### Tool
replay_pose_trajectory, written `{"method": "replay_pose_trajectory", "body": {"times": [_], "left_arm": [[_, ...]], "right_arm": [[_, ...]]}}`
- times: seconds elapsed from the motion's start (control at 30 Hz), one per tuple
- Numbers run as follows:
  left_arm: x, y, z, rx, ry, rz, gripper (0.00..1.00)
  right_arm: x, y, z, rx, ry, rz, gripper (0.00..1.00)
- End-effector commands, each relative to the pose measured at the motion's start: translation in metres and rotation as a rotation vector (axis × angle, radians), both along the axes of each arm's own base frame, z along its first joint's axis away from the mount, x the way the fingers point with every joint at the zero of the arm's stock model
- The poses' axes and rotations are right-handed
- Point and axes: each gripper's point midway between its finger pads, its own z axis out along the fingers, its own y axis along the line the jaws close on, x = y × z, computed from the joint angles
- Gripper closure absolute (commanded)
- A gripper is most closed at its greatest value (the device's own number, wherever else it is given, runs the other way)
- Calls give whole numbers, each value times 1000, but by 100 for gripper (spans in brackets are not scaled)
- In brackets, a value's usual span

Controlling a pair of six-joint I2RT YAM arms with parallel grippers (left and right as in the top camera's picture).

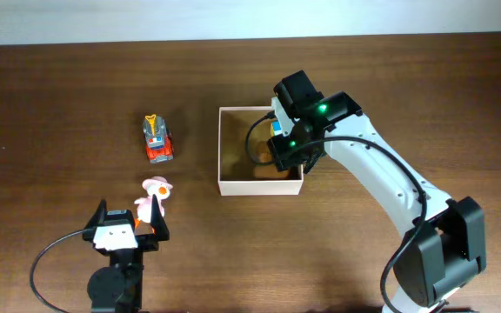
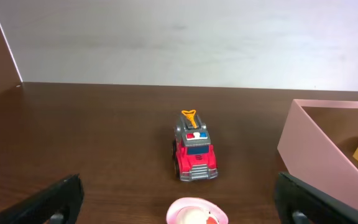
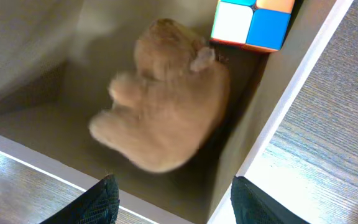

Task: Pack container
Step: 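Release the capybara and press it down into the box with the right gripper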

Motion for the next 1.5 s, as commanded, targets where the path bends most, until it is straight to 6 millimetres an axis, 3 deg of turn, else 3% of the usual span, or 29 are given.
{"method": "replay_pose_trajectory", "body": {"times": [0.0,0.27,0.33,0.37,0.4,0.5,0.73,0.9,1.2,1.47], "left_arm": [[0,0,-1,15,-3,-5,1],[0,0,-1,15,-3,-5,1],[0,0,-1,15,-3,-5,1],[0,0,-1,15,-3,-5,1],[0,0,-1,15,-3,-5,1],[0,0,-1,15,-3,-5,1],[0,0,-1,15,-3,-5,1],[0,0,-1,15,-3,-5,1],[0,0,-1,15,-3,-5,1],[0,0,-1,15,-3,-5,1]], "right_arm": [[-2,1,-4,1,14,-3,38],[13,-1,0,18,-34,-21,33],[14,2,2,44,-31,-21,22],[15,5,4,66,-30,-12,21],[14,10,5,93,-29,6,23],[15,18,8,132,-34,34,48],[29,38,13,193,-114,65,95],[38,53,8,215,-155,88,96],[28,73,-44,177,-55,124,96],[27,77,-47,193,-42,130,96]]}}
